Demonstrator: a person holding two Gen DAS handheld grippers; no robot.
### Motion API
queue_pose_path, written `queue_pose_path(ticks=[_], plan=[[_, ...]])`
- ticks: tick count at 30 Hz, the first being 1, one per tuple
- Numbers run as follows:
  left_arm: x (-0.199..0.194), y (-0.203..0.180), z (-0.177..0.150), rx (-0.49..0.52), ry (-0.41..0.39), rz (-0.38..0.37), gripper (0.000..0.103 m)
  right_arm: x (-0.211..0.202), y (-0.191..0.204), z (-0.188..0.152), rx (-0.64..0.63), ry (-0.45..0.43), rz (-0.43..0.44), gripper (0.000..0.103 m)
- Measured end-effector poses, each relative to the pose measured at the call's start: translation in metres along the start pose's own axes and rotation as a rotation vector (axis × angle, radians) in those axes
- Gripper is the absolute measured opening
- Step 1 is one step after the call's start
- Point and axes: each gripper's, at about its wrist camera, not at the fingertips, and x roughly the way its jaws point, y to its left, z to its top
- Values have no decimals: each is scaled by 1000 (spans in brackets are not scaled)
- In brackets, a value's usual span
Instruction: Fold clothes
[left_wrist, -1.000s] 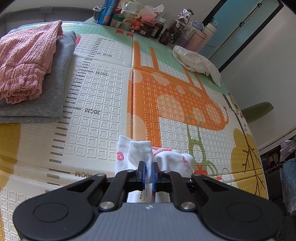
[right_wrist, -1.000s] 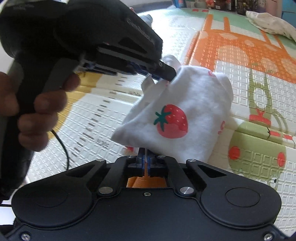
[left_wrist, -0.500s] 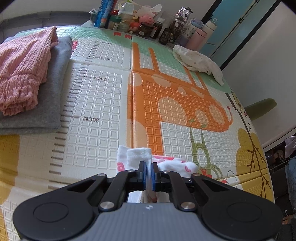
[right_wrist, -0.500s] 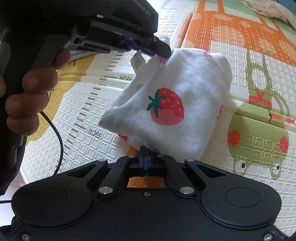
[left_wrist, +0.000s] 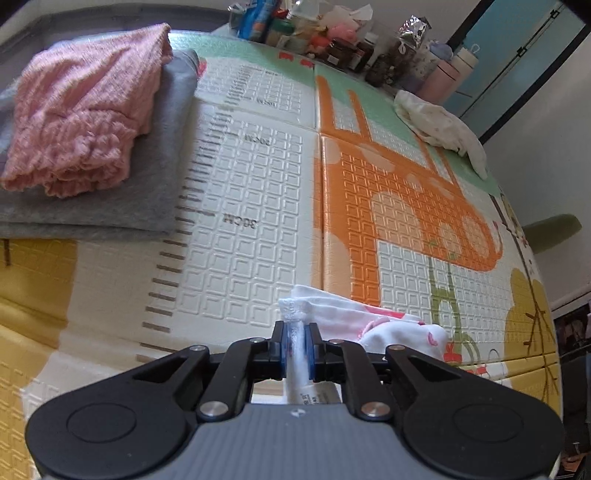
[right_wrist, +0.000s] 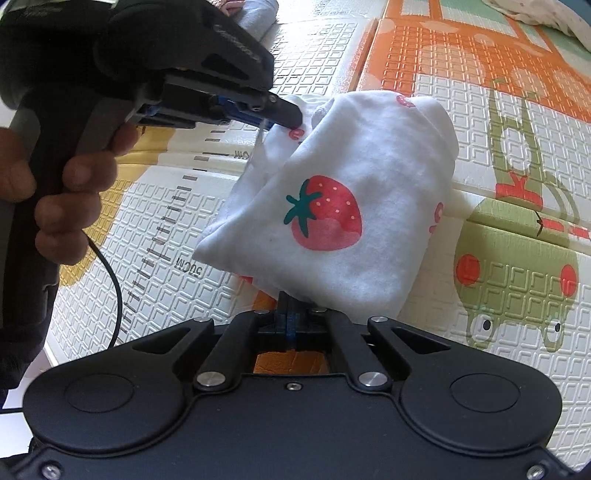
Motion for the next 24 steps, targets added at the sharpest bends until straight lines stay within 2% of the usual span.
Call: queue_pose_path(ticks=[7,12,19,24], plan=[[-19,-7,-1,47,-49,46,26,-6,-4,3,54,-1,39,4],[-33,-1,-5,32,-79,42,41,-27,-1,6,59,-43,98,4],[-47,9,-22,27,-85,24,44,-64,-1,16,55,-115,146,8],[-47,12,-37,50,-76,85,44,-81,-6,32,58,-162,127,11]])
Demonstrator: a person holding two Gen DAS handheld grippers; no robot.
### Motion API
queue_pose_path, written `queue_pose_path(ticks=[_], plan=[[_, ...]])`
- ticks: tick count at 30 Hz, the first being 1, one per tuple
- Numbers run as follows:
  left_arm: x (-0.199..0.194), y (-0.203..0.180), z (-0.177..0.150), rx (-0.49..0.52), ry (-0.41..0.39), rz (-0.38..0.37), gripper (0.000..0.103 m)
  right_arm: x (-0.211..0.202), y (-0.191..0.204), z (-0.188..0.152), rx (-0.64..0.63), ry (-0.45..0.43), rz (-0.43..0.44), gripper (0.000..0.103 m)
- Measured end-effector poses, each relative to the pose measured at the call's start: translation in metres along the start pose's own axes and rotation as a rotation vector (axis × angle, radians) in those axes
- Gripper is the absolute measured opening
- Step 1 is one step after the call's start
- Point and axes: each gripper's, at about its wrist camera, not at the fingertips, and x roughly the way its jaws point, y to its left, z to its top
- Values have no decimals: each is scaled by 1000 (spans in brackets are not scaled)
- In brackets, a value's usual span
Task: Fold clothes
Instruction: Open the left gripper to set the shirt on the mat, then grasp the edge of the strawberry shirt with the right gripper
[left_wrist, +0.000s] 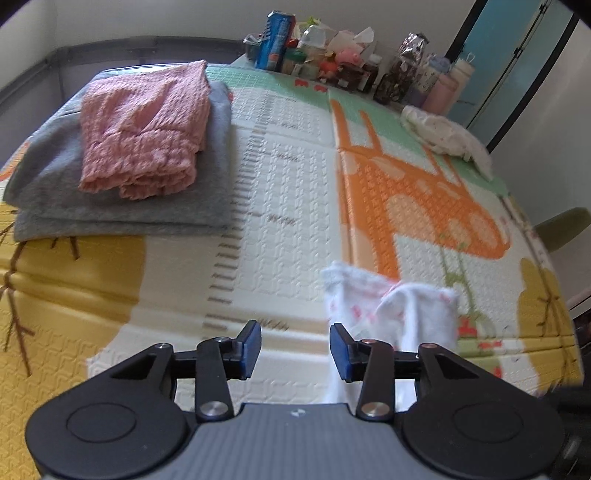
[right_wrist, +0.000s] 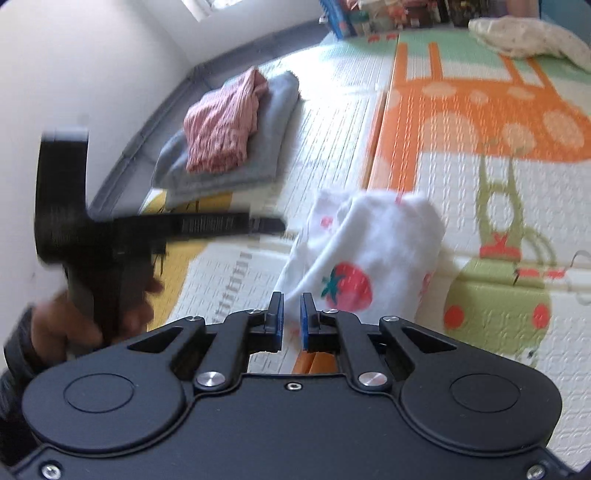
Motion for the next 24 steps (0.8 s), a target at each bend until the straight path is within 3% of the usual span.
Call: queue_pose_path(ticks=[6,18,20,24], plan=[[7,-4,-11,20,27,25,44,9,-6,23,3,5,-76,20],[32,-22,-17,111,67,99,45,61,-5,47,0,67,-239,26],[33,-22,-18,127,67,107,45,70,-2,48,-13,72,-279,26],[34,-23,-18,143,70,108,46,84,0,50,-24,95,-309,11]])
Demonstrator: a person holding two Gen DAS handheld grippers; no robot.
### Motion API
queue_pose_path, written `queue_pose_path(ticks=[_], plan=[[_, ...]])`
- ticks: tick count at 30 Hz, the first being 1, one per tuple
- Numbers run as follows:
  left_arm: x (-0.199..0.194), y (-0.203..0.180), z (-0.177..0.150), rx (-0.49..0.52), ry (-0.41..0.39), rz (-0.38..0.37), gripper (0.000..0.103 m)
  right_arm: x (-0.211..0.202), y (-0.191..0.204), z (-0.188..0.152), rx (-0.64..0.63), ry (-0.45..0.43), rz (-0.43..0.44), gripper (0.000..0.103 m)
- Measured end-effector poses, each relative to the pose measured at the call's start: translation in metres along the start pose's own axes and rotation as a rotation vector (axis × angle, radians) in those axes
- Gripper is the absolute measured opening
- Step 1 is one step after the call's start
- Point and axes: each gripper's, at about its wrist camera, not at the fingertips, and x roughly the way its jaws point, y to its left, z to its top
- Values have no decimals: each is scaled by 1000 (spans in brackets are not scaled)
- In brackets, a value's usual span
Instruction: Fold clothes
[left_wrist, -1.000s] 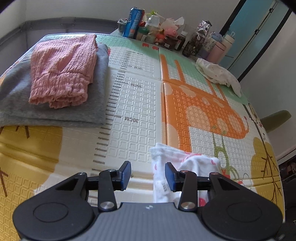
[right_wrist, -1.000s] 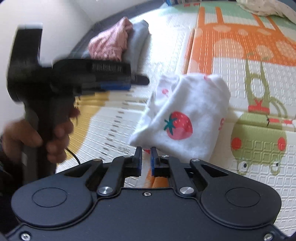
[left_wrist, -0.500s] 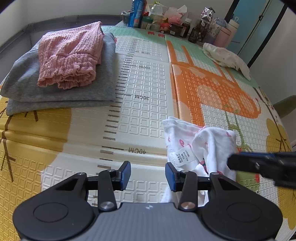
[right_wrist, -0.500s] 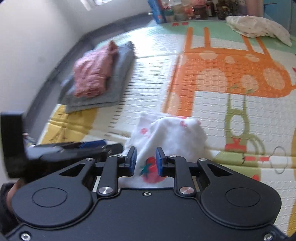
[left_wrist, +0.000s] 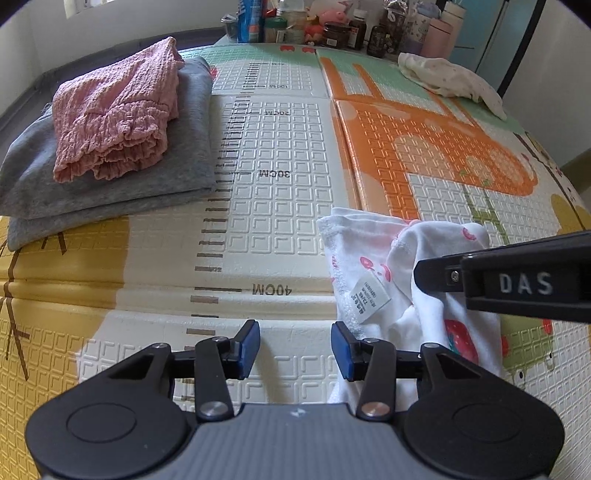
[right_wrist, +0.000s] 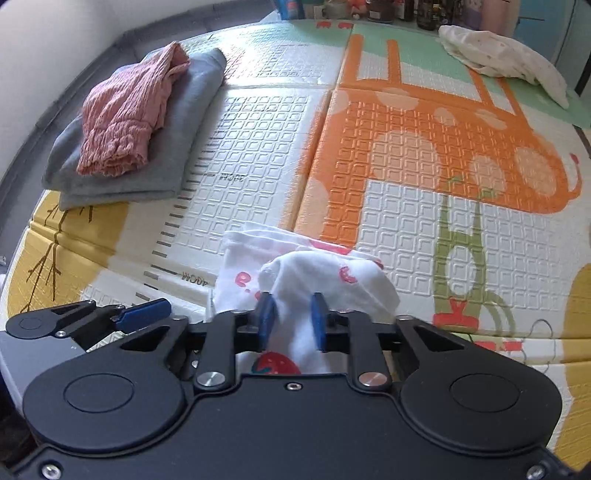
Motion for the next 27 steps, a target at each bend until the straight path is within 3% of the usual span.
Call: queue_pose_path(ticks=[6,16,27], plan=[[0,-2,-3,33,3,4,46,-1,-1,3,32,-8,17,2],[2,-4,-5,80,6,-8,50,-13,2,10,64,-37,129,2],[3,3,-5,56,0,-43,50,11,17,1,67,20,205,2]])
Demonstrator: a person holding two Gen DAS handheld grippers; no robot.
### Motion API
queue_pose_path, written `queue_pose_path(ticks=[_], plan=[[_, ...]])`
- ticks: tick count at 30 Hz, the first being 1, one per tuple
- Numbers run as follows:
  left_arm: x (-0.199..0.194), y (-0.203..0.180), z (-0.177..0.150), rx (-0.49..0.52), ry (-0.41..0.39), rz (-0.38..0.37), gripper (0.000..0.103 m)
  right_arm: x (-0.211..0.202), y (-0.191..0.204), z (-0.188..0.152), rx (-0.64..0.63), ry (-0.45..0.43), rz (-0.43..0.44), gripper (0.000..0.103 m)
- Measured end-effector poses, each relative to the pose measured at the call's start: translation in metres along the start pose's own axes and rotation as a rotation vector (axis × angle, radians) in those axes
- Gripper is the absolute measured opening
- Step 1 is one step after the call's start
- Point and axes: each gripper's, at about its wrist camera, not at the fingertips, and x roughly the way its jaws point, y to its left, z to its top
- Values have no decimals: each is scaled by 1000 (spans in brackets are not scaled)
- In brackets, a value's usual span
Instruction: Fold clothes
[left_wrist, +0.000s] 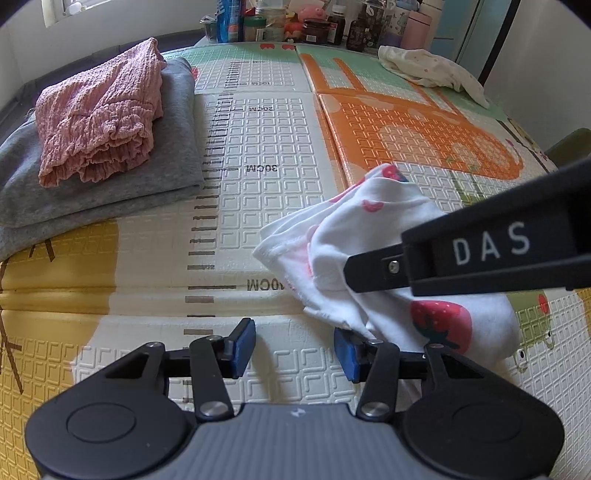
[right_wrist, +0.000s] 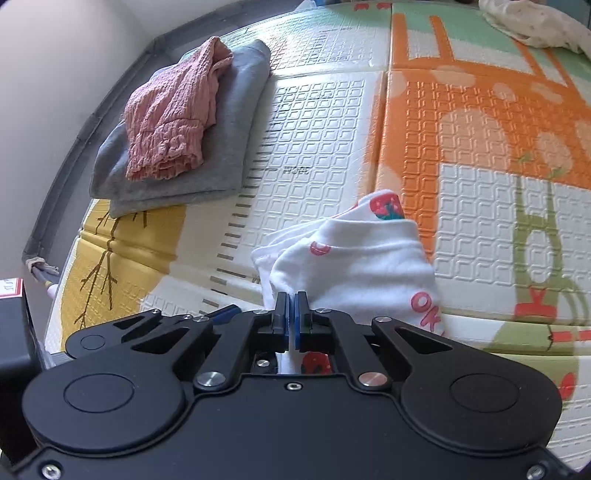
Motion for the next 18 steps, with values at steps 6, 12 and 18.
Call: queue_pose_path(ticks=[6,12,18], plan=[[0,2,-2,-5,-7,-9,50,13,-3,-2,7,35,8,2],[-2,6,-1,-30,-2,-23,50,19,-11,-5,16,49,30,2],[-13,14,1,-72,-24,-34,50,19,-13,-3,6,60,42,3]])
